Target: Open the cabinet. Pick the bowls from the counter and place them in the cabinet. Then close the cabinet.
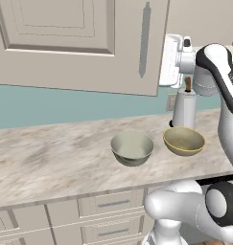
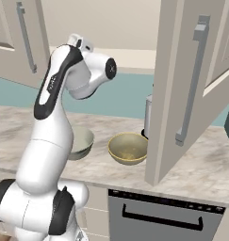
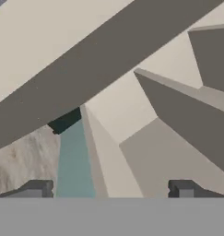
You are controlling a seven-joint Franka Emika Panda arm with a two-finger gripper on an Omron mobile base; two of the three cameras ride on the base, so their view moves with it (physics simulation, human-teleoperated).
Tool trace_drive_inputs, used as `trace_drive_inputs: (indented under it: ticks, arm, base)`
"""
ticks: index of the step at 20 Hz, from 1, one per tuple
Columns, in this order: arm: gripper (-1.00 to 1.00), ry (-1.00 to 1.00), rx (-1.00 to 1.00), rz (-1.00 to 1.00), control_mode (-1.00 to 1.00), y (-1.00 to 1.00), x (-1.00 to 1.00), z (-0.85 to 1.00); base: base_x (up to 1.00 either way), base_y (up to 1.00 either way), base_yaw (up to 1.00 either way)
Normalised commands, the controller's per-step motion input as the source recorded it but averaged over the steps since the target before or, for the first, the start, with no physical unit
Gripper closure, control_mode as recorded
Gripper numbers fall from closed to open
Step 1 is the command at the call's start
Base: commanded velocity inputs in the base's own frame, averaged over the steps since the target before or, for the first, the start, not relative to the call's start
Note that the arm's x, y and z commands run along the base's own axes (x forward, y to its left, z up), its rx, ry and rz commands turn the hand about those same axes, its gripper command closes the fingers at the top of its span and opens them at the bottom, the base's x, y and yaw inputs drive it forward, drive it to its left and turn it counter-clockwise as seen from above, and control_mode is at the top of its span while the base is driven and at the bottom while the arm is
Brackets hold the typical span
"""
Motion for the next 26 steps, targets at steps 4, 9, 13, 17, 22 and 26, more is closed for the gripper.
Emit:
trace_drive_inputs:
  ticks: [4,9,13,17,22,26]
  arm:
    - [-1.00,-0.13,0.00,0.12,-1.00,0.77,-0.75,0.11]
    - [-1.00,-0.18,-0.02,0.12,-1.00,0.99,-0.90,0.01]
    - [-1.00,-0.16,-0.03,0.08,-1.00,1.00,-0.74,-0.04]
    - [-1.00,-0.15,-0.03,0.05,-1.00,1.00,-0.80,-0.18]
    - [-1.00,-0.12,-0.01,0.04,-1.00,1.00,-0.91,-0.21]
    - [-1.00,-0.10,0.00,0.03,-1.00,1.00,-0.84,-0.14]
  base:
    - [0.00,0.00,0.00]
    - [0.00,0.00,0.00]
    - [0.00,0.00,0.00]
    - [0.00,0.00,0.00]
    - [0.00,0.00,0.00]
    - [0.00,0.00,0.00]
